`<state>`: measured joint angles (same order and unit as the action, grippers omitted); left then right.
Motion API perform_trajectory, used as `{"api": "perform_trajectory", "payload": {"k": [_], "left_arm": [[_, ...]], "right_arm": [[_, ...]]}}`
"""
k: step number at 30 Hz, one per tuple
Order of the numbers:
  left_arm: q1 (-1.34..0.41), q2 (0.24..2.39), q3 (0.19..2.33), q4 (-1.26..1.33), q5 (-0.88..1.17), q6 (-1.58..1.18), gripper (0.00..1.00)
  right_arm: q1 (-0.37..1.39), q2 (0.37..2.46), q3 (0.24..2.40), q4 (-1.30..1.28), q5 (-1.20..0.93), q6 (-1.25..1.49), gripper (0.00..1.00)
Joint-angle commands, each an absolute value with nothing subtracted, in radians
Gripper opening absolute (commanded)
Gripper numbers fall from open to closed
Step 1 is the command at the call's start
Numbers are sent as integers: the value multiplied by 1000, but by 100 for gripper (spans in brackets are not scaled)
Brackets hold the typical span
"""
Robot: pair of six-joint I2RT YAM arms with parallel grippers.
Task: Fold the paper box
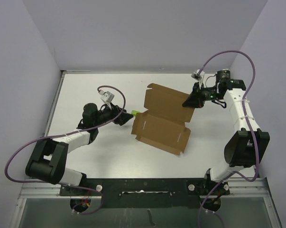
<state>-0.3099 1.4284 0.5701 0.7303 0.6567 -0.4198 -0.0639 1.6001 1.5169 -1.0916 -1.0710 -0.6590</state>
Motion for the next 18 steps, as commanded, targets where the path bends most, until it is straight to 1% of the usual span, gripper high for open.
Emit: {"api": "perform_trajectory", "payload": {"k": [1, 7, 14, 18], "left_arm": [[-336, 1461, 566, 799, 619, -391, 66], [-369, 1492, 530, 749, 571, -418, 65], [-370, 1473, 491, 746, 547, -477, 63], [-363, 1469, 452, 777, 522, -556, 63]], "right_arm": [[-58, 1572, 1560, -1101, -1100, -684, 0], [-81, 1562, 1556, -1104, -1152, -683, 0], [-96, 1559, 1550, -1106, -1181, -686, 0], [-126, 1553, 1532, -1073, -1202, -648, 0]]}}
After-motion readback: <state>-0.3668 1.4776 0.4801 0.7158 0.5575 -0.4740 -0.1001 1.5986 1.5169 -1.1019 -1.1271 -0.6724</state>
